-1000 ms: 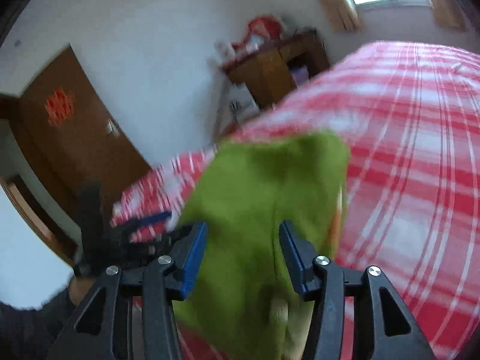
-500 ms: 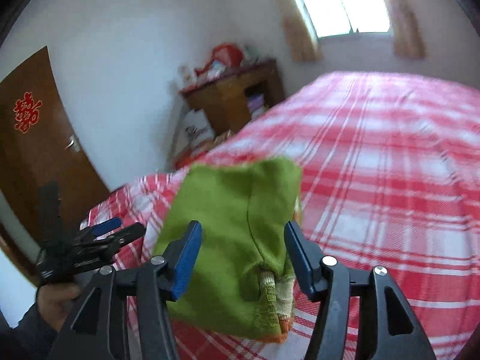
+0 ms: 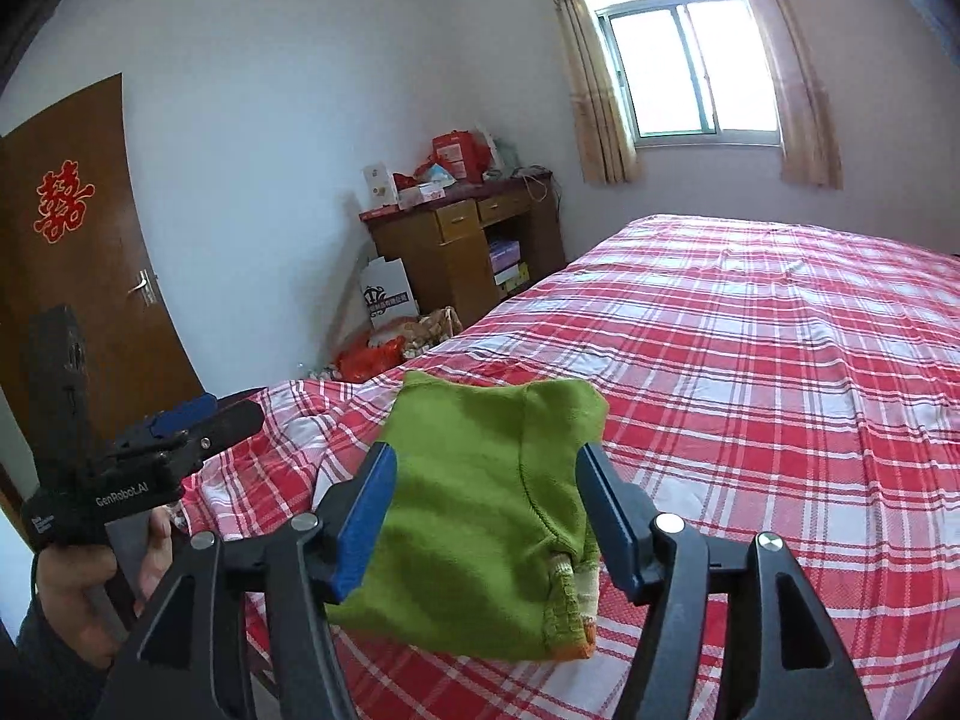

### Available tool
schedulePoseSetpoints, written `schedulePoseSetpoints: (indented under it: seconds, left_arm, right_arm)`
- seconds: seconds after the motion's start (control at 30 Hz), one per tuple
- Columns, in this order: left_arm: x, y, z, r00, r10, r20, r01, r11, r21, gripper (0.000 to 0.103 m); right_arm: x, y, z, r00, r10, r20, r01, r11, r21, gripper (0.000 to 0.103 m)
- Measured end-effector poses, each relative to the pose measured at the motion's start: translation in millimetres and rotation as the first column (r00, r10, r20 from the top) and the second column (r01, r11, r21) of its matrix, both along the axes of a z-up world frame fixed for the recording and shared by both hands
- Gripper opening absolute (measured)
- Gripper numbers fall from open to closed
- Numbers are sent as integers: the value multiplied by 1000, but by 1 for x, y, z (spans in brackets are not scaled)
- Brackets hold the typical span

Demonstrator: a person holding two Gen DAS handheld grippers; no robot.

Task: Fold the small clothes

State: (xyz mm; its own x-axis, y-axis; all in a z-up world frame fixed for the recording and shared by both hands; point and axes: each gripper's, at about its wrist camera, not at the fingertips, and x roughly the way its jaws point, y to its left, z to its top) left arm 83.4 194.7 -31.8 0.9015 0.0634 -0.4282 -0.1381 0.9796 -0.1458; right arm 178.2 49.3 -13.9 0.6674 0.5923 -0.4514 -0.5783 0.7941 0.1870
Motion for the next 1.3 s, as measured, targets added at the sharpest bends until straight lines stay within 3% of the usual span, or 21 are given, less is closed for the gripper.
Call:
schedulePoseSetpoints:
  seconds: [1.3]
  left_arm:
    - [0,-6,-2,1000,-7,-2,7,1000,4,103]
  right_arm:
    - [-11,-5,-4,1000,5,-13,-5,1000,14,64]
